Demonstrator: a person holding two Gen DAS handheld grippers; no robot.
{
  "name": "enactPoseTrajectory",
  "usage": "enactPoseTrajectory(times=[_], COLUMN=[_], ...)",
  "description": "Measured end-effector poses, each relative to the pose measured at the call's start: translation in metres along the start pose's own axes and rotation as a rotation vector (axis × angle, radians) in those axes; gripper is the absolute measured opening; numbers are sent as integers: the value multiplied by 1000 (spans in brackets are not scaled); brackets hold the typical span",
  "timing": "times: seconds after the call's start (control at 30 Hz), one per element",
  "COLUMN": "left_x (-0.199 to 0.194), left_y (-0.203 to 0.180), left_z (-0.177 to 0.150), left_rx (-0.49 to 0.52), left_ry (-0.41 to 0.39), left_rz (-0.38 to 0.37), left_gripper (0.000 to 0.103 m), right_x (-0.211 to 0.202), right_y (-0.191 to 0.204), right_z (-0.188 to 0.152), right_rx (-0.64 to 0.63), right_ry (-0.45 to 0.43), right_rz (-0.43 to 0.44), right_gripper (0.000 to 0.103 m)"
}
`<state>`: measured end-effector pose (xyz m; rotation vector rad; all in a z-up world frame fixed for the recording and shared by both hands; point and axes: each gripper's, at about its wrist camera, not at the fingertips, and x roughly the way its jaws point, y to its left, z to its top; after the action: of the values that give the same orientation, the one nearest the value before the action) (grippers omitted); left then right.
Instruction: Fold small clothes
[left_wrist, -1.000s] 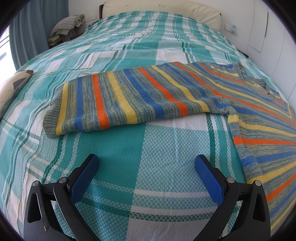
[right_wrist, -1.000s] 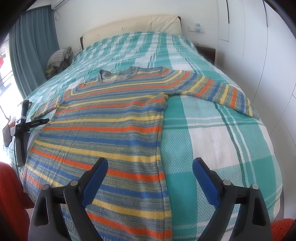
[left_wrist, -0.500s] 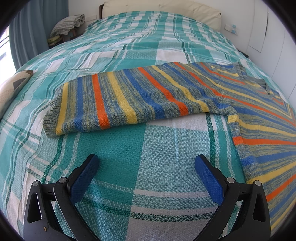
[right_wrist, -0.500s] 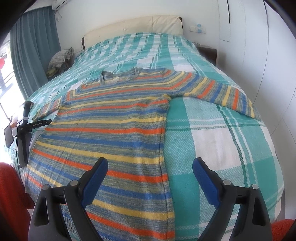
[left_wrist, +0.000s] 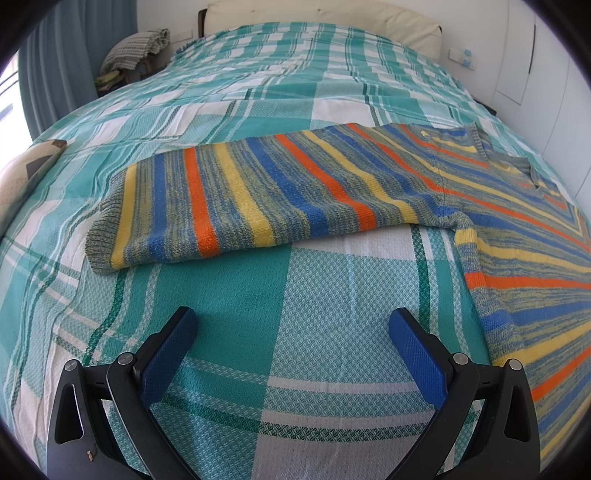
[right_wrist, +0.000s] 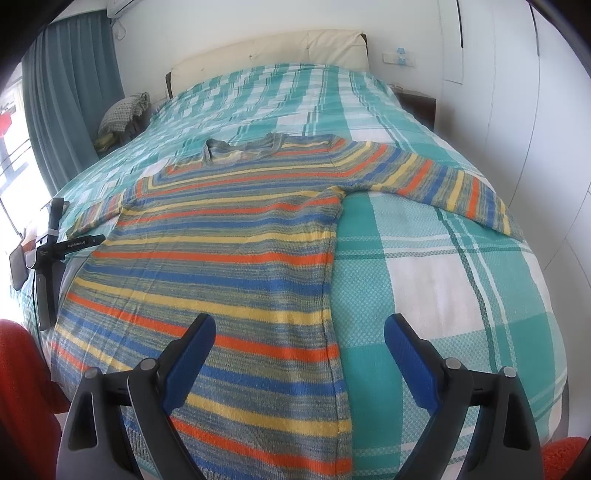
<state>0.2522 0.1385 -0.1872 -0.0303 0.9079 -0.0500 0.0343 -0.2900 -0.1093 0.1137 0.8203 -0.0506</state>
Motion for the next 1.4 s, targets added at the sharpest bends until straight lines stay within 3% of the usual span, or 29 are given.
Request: enactPoseTrajectory(times=[0.3, 0.5, 0.67, 0.83, 0.97, 1.0, 1.1, 1.27, 1.33, 1.4], left_x=[0, 0, 0, 0, 0, 0, 0, 0, 0, 1], left_y=[0, 0, 0, 0, 0, 0, 0, 0, 0, 1], left_z=[0, 0, 0, 0, 0, 0, 0, 0, 0, 0], left_rx=[0, 0, 1, 1, 1, 1, 0, 2, 3, 1], left_ry=[0, 0, 0, 0, 0, 0, 0, 0, 0, 1], left_rz=[0, 0, 1, 1, 0, 0, -1, 1, 2, 0], left_gripper=[103, 103, 103, 103, 103, 103, 103, 103, 103, 103], right_x=[-2, -5, -8, 19, 58, 69, 90, 111, 114, 118], right_y=[-7, -42, -139, -272, -335, -345, -357, -360, -359, -357], right_z=[1, 13, 53, 62, 55, 54, 58, 69, 71, 73], right_rx=[37, 193, 429, 844, 1003, 1032, 1053, 1028, 1011, 984], right_ry=[1, 14, -44, -56, -11, 5, 18, 47, 43, 79], right_rz=[1, 71, 94, 136, 207, 243, 326, 418, 437, 386], right_gripper=[92, 92, 92, 90, 78, 70, 57, 48, 37, 5])
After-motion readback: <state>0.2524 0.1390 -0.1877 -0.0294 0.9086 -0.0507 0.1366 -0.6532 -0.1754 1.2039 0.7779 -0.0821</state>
